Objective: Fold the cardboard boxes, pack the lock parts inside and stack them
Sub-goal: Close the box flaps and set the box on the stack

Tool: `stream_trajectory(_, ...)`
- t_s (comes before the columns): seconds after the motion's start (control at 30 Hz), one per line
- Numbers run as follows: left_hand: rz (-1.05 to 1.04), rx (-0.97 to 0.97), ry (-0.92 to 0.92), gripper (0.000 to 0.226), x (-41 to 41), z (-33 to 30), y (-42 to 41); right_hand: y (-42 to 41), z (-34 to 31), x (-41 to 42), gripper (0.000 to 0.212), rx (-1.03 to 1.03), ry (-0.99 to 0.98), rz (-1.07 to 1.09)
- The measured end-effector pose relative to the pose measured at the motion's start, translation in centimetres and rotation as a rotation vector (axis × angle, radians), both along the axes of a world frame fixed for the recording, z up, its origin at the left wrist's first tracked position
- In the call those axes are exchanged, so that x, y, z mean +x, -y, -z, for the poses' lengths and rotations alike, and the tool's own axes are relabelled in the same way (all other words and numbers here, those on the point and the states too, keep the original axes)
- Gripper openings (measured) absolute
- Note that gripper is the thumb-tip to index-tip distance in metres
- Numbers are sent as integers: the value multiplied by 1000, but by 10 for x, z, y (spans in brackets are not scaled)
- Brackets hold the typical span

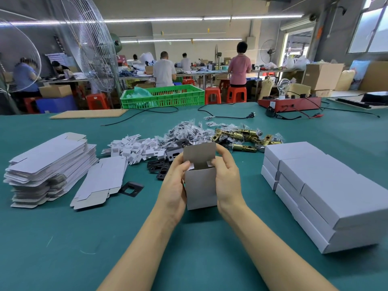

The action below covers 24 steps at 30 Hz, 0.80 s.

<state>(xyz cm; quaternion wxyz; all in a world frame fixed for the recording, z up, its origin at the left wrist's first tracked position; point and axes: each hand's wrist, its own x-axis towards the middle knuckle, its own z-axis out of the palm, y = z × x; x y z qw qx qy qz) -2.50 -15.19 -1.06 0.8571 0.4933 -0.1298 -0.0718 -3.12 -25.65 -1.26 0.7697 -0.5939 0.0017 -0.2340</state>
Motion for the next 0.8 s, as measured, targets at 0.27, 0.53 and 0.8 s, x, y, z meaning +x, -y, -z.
stream_trajectory(0.27,5,-84,-39,16,0,1,-4,-3,1,-5,34,-37,74,123)
stream_trajectory(0.53,58,-17,60,51,-3,3,-8,-8,3,-9,34,-31,148,114)
stream_trajectory(0.8,-51,8,88,47,-5,2,-3,-8,9,-11,21,-192,217,190)
